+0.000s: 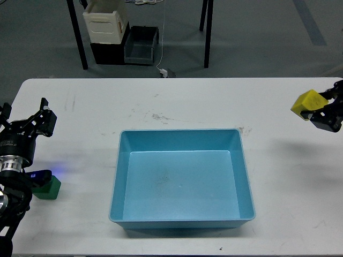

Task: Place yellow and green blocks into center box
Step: 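Carry the yellow cube into the blue box and release it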

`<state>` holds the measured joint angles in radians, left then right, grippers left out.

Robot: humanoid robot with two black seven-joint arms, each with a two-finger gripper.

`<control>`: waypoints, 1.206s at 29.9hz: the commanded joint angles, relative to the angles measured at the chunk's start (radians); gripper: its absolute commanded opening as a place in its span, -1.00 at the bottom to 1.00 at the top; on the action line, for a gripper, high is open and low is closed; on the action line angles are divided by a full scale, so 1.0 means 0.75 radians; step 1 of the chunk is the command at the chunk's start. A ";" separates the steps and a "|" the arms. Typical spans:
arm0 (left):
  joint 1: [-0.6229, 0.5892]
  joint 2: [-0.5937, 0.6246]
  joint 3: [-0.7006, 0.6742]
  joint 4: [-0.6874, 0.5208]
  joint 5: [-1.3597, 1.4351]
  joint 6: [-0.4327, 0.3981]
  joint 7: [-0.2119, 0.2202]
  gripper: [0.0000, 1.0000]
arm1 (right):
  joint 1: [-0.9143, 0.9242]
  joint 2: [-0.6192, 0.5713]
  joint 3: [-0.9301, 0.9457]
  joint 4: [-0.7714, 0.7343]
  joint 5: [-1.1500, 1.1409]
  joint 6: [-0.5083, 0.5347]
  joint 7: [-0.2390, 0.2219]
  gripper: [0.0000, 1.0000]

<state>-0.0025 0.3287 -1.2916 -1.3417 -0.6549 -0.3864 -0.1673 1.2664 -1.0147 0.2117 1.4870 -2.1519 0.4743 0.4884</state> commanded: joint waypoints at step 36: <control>-0.226 0.461 -0.010 0.030 0.012 0.159 0.037 1.00 | -0.075 0.715 -0.297 -0.156 0.182 0.019 0.000 0.94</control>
<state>-0.1513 0.6140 -1.3042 -1.3262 -0.6502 -0.2707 -0.1398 1.2335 -0.4702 -0.0547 1.3728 -2.0347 0.4886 0.4887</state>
